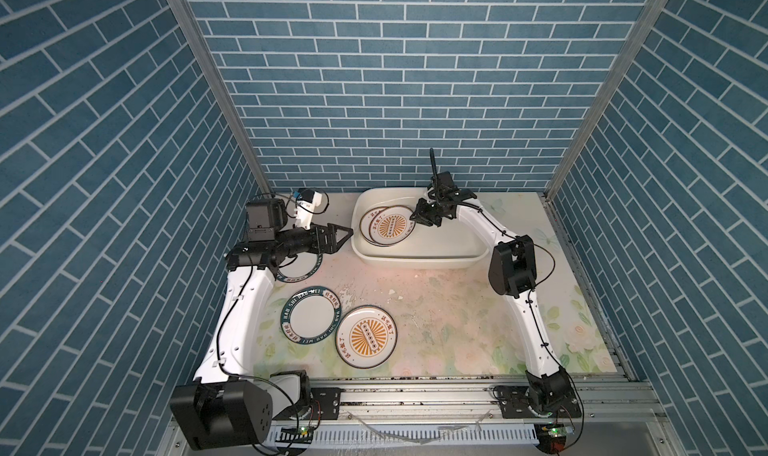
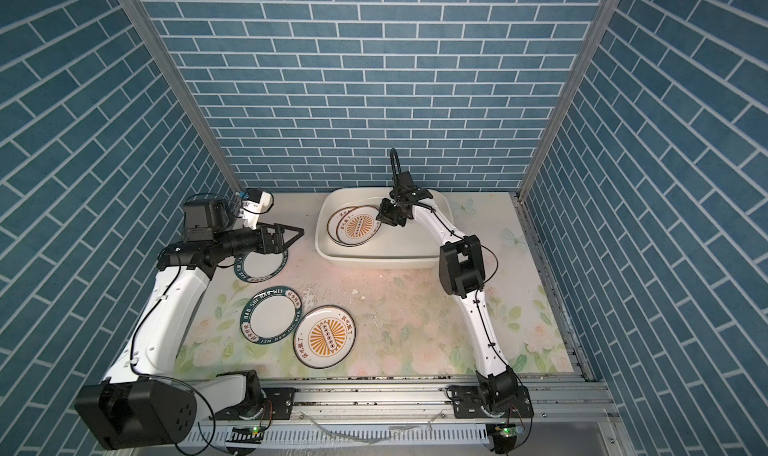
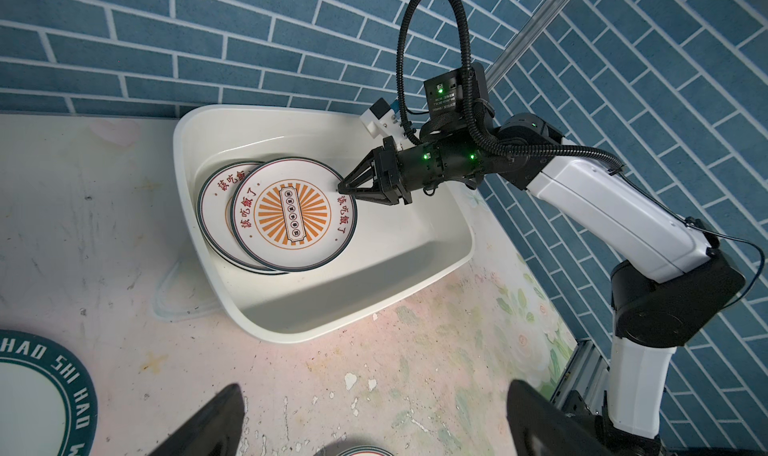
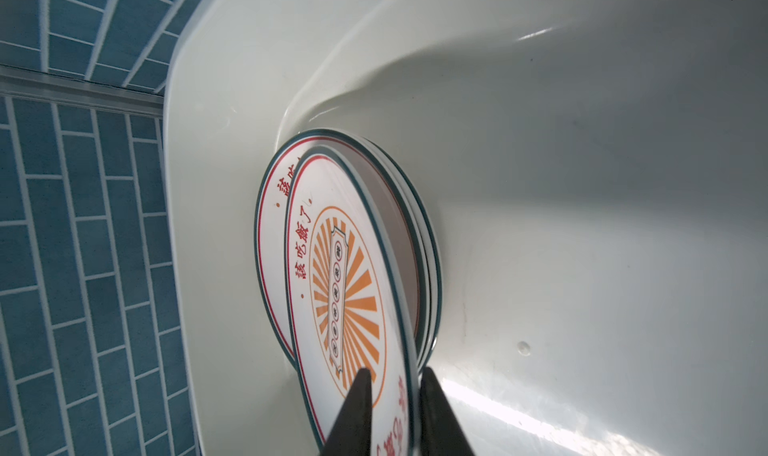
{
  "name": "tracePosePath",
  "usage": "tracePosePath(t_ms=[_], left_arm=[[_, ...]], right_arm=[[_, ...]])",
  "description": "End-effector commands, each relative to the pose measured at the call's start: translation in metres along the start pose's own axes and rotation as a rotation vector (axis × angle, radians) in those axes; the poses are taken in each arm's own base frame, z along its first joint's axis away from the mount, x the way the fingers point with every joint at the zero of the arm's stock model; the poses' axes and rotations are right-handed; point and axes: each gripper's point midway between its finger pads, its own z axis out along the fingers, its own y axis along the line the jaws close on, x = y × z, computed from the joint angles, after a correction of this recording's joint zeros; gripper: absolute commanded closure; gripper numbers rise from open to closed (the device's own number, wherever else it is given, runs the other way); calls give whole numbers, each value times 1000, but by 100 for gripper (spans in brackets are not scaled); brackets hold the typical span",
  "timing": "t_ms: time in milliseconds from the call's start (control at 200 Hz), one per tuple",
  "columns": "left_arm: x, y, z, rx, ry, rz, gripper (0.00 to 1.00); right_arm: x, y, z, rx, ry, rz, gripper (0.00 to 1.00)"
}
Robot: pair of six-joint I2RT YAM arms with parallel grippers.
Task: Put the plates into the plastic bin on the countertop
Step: 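Open the right gripper and release the sunburst plate onto the stack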
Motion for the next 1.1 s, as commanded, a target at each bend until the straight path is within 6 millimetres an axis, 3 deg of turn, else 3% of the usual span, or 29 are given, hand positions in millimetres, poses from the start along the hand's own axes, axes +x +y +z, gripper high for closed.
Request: tracePosePath(t_ms=[0,735,945,1095], left_arm=[[-2,0,1,12,-7,0,0],[-2,-1,0,12,-11,5,1],[-2,-1,0,12,-12,8,0],[-4,-3,-2,14,-12,14,0]], right_arm=[[-1,-1,4,-5,10,0,76],[-6,4,18,-55,12,52,75],[-11,6,11,-47,-7,45,75],[-18,19,-11,-38,-53,8,75]])
